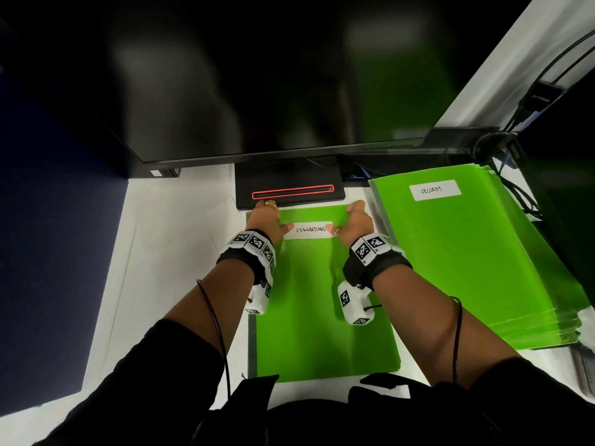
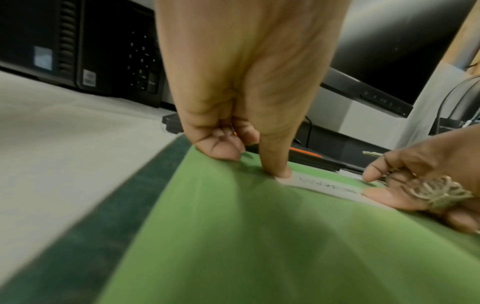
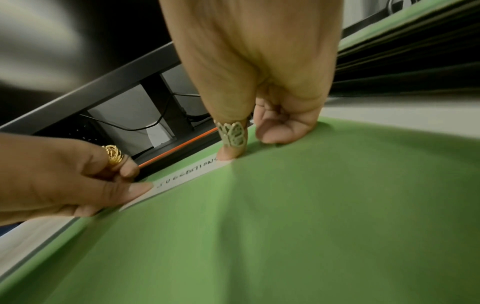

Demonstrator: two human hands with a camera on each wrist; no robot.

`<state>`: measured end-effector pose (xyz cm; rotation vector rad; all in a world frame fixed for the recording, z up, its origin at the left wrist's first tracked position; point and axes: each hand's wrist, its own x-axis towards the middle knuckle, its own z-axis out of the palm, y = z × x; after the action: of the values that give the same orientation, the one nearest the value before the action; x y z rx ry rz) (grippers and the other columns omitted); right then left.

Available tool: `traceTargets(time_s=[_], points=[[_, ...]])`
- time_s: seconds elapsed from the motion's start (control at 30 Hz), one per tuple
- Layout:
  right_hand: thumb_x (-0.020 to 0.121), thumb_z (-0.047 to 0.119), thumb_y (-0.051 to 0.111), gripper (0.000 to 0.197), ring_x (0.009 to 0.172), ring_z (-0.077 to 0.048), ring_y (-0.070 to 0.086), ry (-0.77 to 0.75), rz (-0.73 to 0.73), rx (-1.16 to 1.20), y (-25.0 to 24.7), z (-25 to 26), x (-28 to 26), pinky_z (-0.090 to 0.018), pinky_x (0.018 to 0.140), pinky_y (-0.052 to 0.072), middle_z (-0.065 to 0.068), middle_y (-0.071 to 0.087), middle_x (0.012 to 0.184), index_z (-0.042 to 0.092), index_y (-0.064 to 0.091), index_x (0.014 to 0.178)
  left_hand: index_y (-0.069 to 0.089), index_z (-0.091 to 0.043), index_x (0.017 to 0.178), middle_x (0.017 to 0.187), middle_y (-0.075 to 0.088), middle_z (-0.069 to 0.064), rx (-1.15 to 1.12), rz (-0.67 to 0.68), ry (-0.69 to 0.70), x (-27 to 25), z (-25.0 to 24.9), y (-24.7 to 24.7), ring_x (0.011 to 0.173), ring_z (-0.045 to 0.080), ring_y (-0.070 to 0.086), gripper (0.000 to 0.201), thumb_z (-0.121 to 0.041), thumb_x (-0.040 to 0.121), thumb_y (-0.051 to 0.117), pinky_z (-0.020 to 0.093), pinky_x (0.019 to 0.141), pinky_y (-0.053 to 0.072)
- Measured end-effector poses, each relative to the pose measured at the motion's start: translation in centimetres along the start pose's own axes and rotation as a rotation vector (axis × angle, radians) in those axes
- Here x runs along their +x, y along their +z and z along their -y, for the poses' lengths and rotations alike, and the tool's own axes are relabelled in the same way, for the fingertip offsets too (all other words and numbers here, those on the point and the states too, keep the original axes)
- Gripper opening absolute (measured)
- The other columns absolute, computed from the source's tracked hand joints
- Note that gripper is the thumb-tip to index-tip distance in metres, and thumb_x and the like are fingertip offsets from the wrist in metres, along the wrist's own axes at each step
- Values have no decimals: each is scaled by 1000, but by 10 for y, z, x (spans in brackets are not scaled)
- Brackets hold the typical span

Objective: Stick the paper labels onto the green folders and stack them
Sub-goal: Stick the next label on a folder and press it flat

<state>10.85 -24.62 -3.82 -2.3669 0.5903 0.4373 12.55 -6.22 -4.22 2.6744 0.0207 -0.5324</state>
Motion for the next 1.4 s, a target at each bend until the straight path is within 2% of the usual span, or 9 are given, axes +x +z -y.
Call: traceTargets(time_s=[0.23,0.4,0.5,0.7,0.87,0.97,1.07,1.2,1.4], points=[[71,19,81,71,110,-28,54,-59,146,-116,-12,-2,1,-27,79,37,-12,52,122,6,34,123,51,-9,121,131,40,12,41,111,13,-4,3,-6,119,27,47,60,-35,74,77,35,105,39],[67,34,83,84,120,-29,48,-18,201,-82,-10,4,0,-33,92,42,-10,46,127,8,30,128,42,-8,136,139,30,14,92,135,-74,-7,-12,-4,130,31,35,93,-71,69,61,40,109,35],[60,35,87,94,123,-30,48,14,162,-111,-6,9,3,-36,99,43,-11,47,132,7,30,129,38,-5,138,139,30,16,140,82,-100,-7,-15,5,131,33,32,104,-74,64,63,41,109,34],[63,29,86,94,125,-31,48,57,199,-165,-12,12,9,-37,102,42,-13,45,136,3,28,133,44,-3,133,134,39,15,146,83,3,-7,-10,-6,127,30,38,83,-59,75,66,39,108,34],[72,18,81,89,130,-32,44,92,206,-149,-16,8,11,-39,106,40,-15,42,142,3,23,138,52,-12,98,124,42,14,-9,67,52,-9,2,-6,109,31,53,25,-12,80,70,32,98,41],[81,28,72,80,121,-35,52,102,184,-124,-14,13,10,-42,100,45,-19,47,136,2,22,137,57,-4,106,126,40,16,-12,43,32,-8,0,-4,113,32,52,18,-4,88,56,34,102,40],[81,44,69,82,118,-34,54,105,142,-142,-9,18,6,-39,96,47,-17,48,133,1,25,135,53,4,120,127,44,20,23,26,25,-7,-7,-5,123,33,44,38,-25,99,42,41,103,39],[82,39,69,75,118,-31,53,62,78,-196,-5,22,-1,-32,84,43,-15,52,129,1,29,132,48,0,130,135,40,18,145,-18,-39,-5,-9,5,125,31,41,84,-68,82,47,39,106,35],[87,30,66,65,125,-33,49,74,64,-182,-6,21,6,-37,97,42,-18,49,134,0,33,134,47,-1,130,139,39,17,-3,-84,-76,-5,-12,4,130,28,38,61,-47,90,54,35,110,31]])
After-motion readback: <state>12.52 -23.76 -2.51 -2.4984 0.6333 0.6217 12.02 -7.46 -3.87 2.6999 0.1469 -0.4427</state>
